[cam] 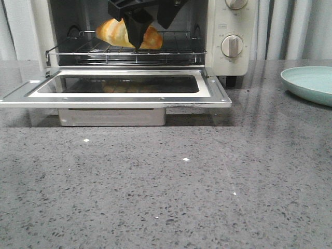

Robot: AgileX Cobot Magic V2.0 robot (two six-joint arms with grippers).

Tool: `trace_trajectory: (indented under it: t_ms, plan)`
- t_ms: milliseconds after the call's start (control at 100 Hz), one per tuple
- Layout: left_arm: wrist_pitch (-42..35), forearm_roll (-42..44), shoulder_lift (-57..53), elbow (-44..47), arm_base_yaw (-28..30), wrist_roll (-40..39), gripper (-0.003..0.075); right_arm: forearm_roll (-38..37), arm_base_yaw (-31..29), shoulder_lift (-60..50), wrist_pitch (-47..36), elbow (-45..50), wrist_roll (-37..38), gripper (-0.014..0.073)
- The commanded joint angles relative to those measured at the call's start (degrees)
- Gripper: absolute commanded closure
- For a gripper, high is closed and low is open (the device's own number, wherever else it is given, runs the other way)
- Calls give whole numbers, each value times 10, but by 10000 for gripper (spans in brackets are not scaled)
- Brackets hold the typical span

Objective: Put bread in oven
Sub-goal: 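Carry the croissant into the oven and lower it onto the rack, then open the right gripper and withdraw it from the oven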

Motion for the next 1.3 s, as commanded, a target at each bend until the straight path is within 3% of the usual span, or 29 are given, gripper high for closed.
trace_trajectory:
  t_ms: [0,200,270,390,540,650,800,1020,1290]
  plan:
    - [-38,-12,1,-17,-3,-4,741,-9,-1,-41,-20,-20,3,72]
    - [-48,-17,-3,-17,-3,-4,742,26,11,-79,20,-20,24,78]
    - [-59,-17,-12,-17,-3,-4,742,42,15,-96,33,-20,24,121]
    - [-66,-5,-40,-13,-3,-4,742,91,19,-129,55,-15,24,326]
    - [-81,46,-99,23,-3,-4,742,139,19,-197,100,41,24,666]
    - [-102,80,-151,77,-3,-4,742,140,19,-300,57,151,28,639]
    - [-123,82,-208,148,-3,-4,742,121,19,-503,-74,345,28,640]
    - [-119,82,-228,191,-3,-4,741,23,15,-823,-197,642,29,641]
    - [-119,72,-228,192,-3,-4,741,-65,-22,-1081,-202,763,103,640]
